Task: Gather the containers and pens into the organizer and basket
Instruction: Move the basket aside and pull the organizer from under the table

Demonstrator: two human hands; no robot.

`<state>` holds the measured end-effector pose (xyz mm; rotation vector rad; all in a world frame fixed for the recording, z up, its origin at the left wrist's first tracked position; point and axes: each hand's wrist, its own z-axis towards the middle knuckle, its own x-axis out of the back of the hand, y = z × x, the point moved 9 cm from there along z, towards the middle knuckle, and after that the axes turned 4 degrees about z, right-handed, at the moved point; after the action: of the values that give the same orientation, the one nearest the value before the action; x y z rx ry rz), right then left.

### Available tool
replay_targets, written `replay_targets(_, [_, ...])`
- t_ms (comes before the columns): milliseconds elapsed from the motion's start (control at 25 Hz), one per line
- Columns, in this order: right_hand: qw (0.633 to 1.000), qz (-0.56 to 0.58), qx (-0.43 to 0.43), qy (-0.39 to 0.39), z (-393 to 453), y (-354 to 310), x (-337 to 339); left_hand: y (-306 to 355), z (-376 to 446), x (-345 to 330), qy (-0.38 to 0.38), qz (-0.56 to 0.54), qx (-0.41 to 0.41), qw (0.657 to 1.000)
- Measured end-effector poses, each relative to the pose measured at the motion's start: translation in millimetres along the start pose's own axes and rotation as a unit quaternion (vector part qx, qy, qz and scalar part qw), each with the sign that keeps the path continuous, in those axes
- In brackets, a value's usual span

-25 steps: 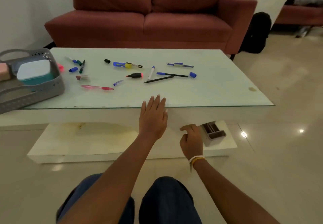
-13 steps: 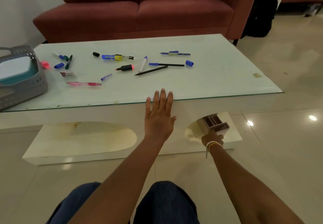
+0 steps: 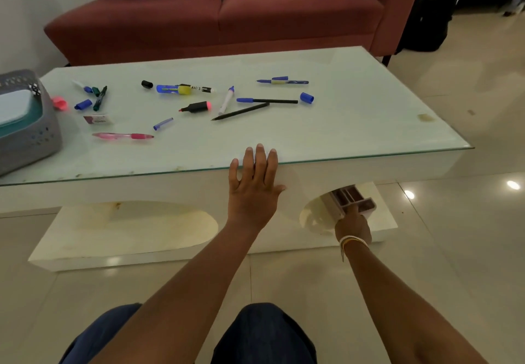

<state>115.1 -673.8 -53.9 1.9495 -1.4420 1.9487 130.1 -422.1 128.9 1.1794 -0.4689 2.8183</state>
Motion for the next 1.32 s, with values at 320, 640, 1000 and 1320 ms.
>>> replay_targets(320, [1.000, 0.007, -0.008, -0.019, -39, 35, -1, 1, -4, 9, -0.013, -0.007, 0.004, 1.000])
replay_targets(640, [0.984, -0.035, 0.150, -0.091, -117, 32, 19, -10, -4, 13, -0.112, -0.099, -0.077, 0.986])
replay_targets(1000, [0.850, -0.021, 0.518, -0.089, -209, -162, 25, -98, 24, 66, -0.145, -0.334, -0.115, 0.924])
replay_targets(1320, [0.703, 0.053, 0.708, -0.036, -292, -310, 48, -257, -14, 46, -0.472, -0.421, 0.254, 0.732])
